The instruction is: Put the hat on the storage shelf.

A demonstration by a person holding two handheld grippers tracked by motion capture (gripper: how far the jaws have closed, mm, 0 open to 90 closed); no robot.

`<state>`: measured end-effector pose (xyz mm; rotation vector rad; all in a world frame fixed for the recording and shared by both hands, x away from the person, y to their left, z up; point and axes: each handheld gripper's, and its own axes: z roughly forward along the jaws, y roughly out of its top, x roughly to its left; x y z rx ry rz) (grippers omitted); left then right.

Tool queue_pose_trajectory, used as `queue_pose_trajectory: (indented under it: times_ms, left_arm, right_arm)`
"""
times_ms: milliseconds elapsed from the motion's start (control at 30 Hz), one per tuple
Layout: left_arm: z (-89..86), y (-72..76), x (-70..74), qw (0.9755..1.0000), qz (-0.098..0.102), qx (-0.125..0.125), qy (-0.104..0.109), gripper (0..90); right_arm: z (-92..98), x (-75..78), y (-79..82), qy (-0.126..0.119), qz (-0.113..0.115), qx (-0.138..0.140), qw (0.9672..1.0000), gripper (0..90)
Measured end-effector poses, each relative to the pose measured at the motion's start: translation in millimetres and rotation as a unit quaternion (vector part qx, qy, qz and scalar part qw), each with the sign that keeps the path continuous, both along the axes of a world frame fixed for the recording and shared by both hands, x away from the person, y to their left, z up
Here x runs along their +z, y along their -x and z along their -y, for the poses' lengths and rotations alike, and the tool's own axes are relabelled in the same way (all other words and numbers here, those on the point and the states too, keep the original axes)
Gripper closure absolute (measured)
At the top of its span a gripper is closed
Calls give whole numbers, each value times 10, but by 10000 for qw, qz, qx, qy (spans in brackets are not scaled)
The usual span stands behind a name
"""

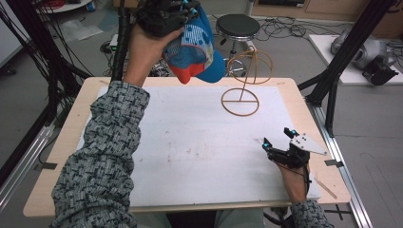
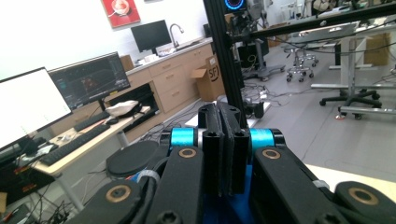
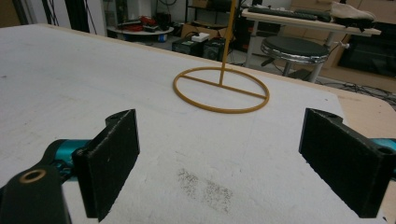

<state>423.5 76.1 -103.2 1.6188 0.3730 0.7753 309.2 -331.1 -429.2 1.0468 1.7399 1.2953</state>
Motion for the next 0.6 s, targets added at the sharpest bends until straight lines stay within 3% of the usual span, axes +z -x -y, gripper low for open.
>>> queue_pose_trajectory:
  times_ms: [600]
  left_arm:
    - [353, -371, 86, 9995, -95, -266, 106, 877]
  right_arm:
    - [67, -16, 16, -47, -9, -55, 10000, 116]
